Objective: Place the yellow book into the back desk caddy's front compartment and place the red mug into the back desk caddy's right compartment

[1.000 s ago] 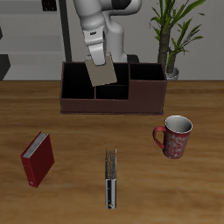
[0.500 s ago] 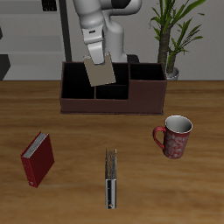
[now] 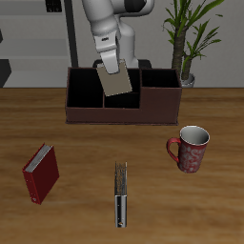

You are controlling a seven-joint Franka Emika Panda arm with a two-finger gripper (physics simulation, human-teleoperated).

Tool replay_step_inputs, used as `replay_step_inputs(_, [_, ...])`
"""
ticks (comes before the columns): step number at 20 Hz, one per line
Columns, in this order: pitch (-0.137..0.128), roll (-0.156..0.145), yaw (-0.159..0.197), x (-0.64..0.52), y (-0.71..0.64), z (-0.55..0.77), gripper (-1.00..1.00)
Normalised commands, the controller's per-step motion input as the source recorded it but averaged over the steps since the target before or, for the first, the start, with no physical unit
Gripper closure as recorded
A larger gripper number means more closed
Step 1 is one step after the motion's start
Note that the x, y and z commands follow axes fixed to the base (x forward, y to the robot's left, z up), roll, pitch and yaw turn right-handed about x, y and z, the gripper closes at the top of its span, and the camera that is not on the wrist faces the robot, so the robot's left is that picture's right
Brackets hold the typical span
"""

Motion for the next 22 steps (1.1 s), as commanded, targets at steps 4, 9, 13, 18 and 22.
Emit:
replay_step_inputs(4, [-0.003,0.011,0.008,-0.04,0.09,-0.02,1.00])
replay_step_inputs(9, [0.020,-0.027,-0.024,0.06,-0.15,-0.06,1.00])
replay_step_inputs(13, [0.046,-0.041,-0.036,0.10,-0.16,-0.20,1.00])
replay_step_inputs(18, [0.029,-0.004,-0.016,0.03,0.03,-0.14,1.00])
replay_step_inputs(22, [0.009,0.005,-0.008,0.01,0.07,-0.03,1.00])
